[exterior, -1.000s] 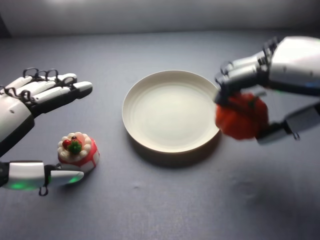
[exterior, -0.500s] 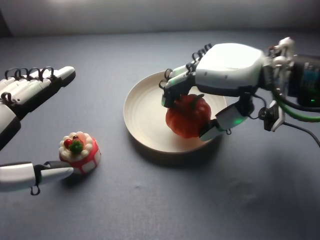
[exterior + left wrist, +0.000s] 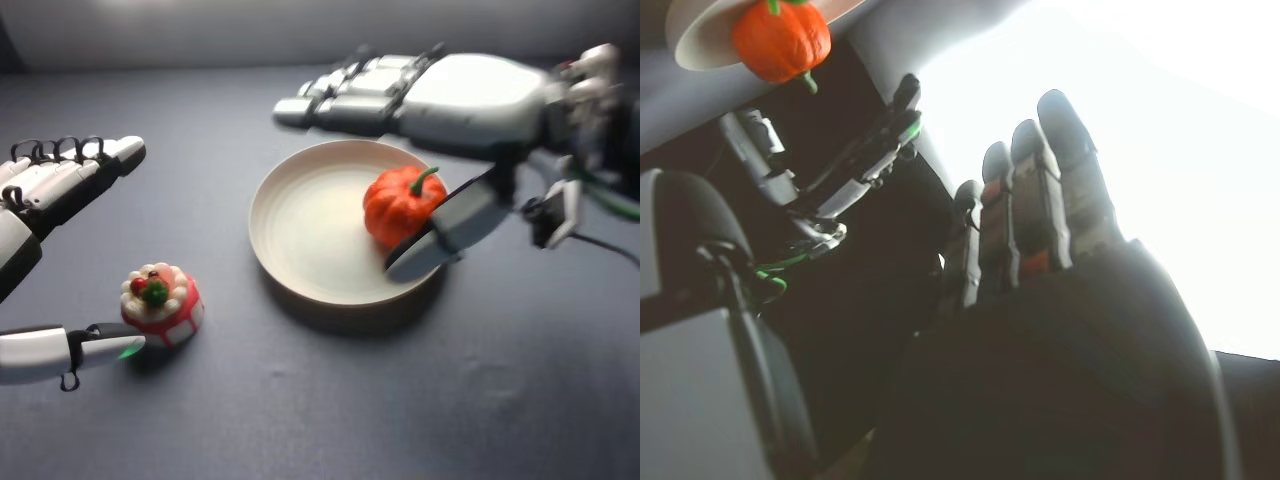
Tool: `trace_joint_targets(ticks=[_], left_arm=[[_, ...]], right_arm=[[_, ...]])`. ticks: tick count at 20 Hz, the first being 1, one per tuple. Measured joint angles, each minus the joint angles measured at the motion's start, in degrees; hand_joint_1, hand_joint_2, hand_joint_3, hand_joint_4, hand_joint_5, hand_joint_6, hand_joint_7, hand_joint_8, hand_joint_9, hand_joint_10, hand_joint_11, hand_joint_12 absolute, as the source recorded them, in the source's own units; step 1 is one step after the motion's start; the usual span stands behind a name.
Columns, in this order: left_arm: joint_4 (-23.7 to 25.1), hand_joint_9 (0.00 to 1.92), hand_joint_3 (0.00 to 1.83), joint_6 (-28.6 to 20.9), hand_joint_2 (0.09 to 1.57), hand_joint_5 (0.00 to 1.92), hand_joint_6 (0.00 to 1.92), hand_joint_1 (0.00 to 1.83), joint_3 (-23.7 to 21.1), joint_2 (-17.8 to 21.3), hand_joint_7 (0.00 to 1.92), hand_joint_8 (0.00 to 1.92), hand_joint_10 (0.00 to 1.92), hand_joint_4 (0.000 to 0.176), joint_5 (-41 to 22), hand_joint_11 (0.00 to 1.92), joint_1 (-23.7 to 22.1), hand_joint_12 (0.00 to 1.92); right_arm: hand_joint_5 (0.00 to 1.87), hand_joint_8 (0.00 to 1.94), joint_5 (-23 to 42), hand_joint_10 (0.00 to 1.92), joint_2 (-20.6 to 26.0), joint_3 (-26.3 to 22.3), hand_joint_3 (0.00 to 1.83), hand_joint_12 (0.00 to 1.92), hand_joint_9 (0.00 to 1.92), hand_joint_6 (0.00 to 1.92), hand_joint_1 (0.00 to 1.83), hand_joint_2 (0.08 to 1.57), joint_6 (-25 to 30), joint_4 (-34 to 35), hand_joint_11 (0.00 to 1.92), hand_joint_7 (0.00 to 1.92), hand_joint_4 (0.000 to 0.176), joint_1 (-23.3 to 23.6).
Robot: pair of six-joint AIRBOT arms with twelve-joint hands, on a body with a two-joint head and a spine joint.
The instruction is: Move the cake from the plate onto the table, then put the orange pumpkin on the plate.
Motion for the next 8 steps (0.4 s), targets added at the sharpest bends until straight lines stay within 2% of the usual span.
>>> trace_joint_targets(ticks=[1, 2, 4, 5, 6, 7, 8], left_arm=[[-0.3, 0.10, 0.00, 0.0, 0.88, 0.05, 0.00, 0.95, -0.3, 0.2, 0.10, 0.00, 0.00, 0.071, -0.6, 0.00, 0.3, 0.50], [-0.9, 0.08, 0.00, 0.0, 0.88, 0.03, 0.00, 0.92, -0.7, 0.4, 0.08, 0.00, 0.00, 0.088, -1.2, 0.00, 0.7, 0.47], [-1.6, 0.05, 0.00, -0.9, 0.87, 0.03, 0.00, 0.92, -0.6, 0.5, 0.06, 0.00, 0.00, 0.093, -2.4, 0.00, 1.2, 0.39], [-1.5, 0.05, 0.00, -1.6, 0.87, 0.03, 0.00, 0.91, -0.6, 0.6, 0.06, 0.00, 0.00, 0.080, -3.2, 0.00, 1.6, 0.40], [-1.1, 0.05, 0.00, -2.1, 0.87, 0.03, 0.00, 0.91, -0.6, 0.7, 0.06, 0.00, 0.00, 0.080, -3.4, 0.00, 1.7, 0.40], [-0.7, 0.05, 0.00, -3.1, 0.87, 0.01, 0.00, 0.89, -0.2, 0.8, 0.03, 0.00, 0.00, 0.091, -4.1, 0.00, 1.7, 0.45], [-0.6, 0.05, 0.00, -4.0, 0.87, 0.01, 0.00, 0.89, 0.3, 0.8, 0.03, 0.00, 0.00, 0.091, -4.7, 0.00, 1.7, 0.45]], right_arm=[[0.00, 0.00, 2.5, 0.00, 2.4, -1.0, 0.00, 0.31, 0.00, 0.00, 0.75, 0.74, 0.0, 2.2, 0.00, 0.00, 0.176, -0.7], [0.00, 0.00, 5.7, 0.00, 5.6, -2.3, 0.01, 0.02, 0.00, 0.00, 0.76, 0.77, -0.1, 6.1, 0.00, 0.00, 0.176, -2.3], [0.00, 0.00, 9.4, 0.00, 9.2, -4.2, 0.00, 0.00, 0.00, 0.00, 0.77, 0.76, -0.5, 10.9, 0.00, 0.00, 0.176, -6.3], [0.00, 0.00, 11.0, 0.00, 10.2, -5.5, 0.00, 0.00, 0.00, 0.00, 0.81, 0.75, -0.7, 12.0, 0.00, 0.00, 0.176, -8.6], [0.00, 0.00, 12.5, 0.00, 10.6, -6.5, 0.00, 0.00, 0.00, 0.00, 0.81, 0.75, -0.8, 12.9, 0.00, 0.00, 0.176, -10.2], [0.00, 0.00, 15.0, 0.00, 11.0, -7.7, 0.00, 0.00, 0.00, 0.00, 0.83, 0.77, -0.9, 14.6, 0.00, 0.00, 0.143, -12.6], [0.00, 0.00, 17.4, 0.00, 11.2, -8.5, 0.00, 0.00, 0.00, 0.00, 0.83, 0.77, -1.1, 16.4, 0.00, 0.00, 0.143, -14.4]])
